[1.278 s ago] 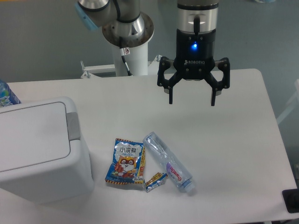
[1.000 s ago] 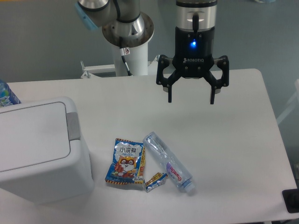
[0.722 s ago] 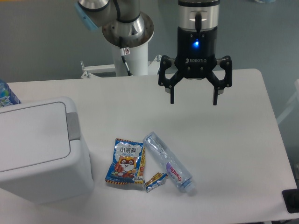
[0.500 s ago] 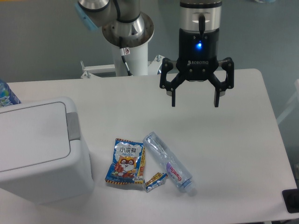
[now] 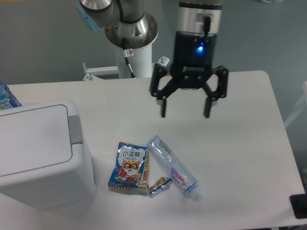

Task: Open the trash can
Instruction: 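Move the open gripper toward the lid edge of the white trash can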

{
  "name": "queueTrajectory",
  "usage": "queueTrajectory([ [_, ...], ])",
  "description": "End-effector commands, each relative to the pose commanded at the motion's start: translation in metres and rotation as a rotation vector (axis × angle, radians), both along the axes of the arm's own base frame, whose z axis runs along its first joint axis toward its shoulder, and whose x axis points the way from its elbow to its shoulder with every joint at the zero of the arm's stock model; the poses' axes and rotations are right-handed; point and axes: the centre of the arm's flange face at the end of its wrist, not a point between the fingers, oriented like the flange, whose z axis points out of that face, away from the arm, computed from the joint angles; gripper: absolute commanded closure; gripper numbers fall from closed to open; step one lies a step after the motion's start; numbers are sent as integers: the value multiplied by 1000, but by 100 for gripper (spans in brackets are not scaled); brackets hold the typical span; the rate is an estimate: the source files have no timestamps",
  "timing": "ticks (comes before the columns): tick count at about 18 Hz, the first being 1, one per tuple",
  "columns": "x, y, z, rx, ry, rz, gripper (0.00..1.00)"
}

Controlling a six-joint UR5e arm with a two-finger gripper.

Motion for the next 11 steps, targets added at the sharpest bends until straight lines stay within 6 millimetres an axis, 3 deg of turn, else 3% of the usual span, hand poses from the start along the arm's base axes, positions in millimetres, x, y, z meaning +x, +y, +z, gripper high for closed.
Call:
queueTrajectory([
  [8, 17, 20, -14, -7, -69, 12, 0],
  [11, 29, 29, -33, -30, -118, 16, 0],
])
